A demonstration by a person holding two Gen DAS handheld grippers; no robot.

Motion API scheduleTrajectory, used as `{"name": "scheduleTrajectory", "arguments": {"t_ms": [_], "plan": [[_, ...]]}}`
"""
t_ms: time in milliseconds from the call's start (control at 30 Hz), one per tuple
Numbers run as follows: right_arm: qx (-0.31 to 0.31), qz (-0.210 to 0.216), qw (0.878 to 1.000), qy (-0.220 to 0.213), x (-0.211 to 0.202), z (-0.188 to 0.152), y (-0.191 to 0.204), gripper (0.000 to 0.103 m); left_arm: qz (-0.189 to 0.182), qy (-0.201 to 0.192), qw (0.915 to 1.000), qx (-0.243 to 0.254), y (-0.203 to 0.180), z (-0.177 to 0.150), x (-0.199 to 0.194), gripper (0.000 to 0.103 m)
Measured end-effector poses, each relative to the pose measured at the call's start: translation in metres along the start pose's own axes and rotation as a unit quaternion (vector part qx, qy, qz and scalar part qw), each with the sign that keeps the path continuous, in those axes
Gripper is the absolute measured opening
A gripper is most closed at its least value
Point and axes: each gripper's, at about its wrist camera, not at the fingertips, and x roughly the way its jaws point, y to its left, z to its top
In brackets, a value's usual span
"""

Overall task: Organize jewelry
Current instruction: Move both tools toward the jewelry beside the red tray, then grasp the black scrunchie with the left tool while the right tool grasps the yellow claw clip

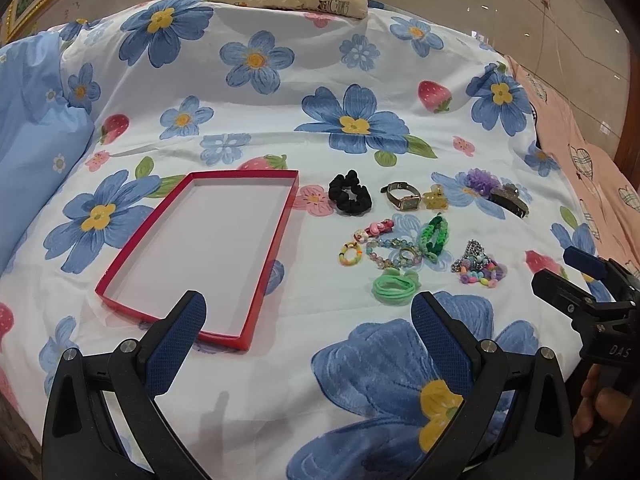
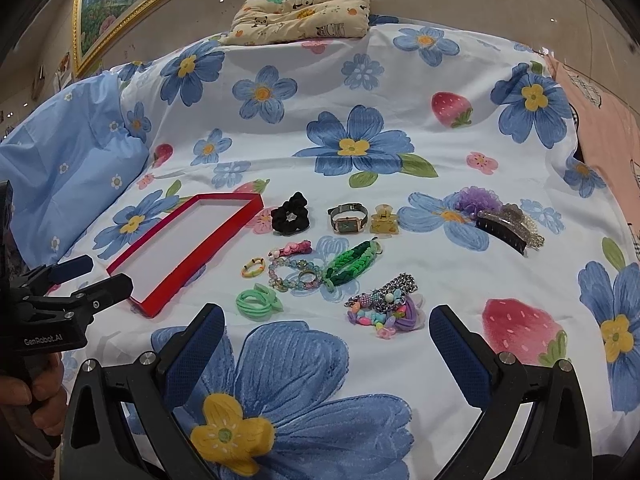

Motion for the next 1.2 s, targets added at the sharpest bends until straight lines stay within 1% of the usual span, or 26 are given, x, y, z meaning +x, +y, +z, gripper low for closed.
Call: {"name": "scheduleTrajectory", "arguments": {"t_ms": [67,167,267,400,533,567,700,933,1033,1200], "plan": [[-0.001,-0.002,1.0,0.014,0.0,0.0,0.0,0.103,0.001,-0.001,1.0,0.001,0.0,-0.004,0.001,0.103],[-0.005,-0.007,1.0,0.014,0.002,-0.001,0.0,0.103,0.0,0.001,1.0,0.001,-0.001,-0.004,0.003,0.103],[-0.012,-0.013,0.999,0.035,0.004,-0.001,0.0,0.103,0.0,0.004,1.0,0.001,-0.001,-0.004,0.006,0.103],[-0.013,-0.013,1.0,0.022,0.009,-0.001,-0.003,0.103,-0.003,0.009,1.0,-0.001,0.003,-0.001,0.013,0.103],[-0.011,-0.012,0.999,0.033,0.015,0.0,-0.003,0.103,-0.005,0.012,0.9999,-0.002,0.004,0.0,0.018,0.103],[-0.011,-0.013,0.999,0.043,0.014,0.0,-0.004,0.103,-0.005,0.011,0.9999,-0.001,0.004,0.0,0.018,0.103],[0.001,-0.001,0.999,0.052,0.02,0.001,-0.007,0.103,-0.011,0.019,0.9998,-0.003,0.006,0.003,0.028,0.103],[0.015,0.007,0.999,0.051,0.04,0.009,-0.018,0.101,-0.024,0.036,0.999,-0.007,0.008,0.016,0.05,0.103],[0.025,0.011,0.998,0.059,0.049,0.015,-0.025,0.097,-0.033,0.043,0.9985,-0.007,0.008,0.025,0.061,0.102],[0.04,0.005,0.997,0.066,0.066,0.027,-0.038,0.086,-0.046,0.052,0.9976,-0.002,0.003,0.044,0.082,0.097]]}}
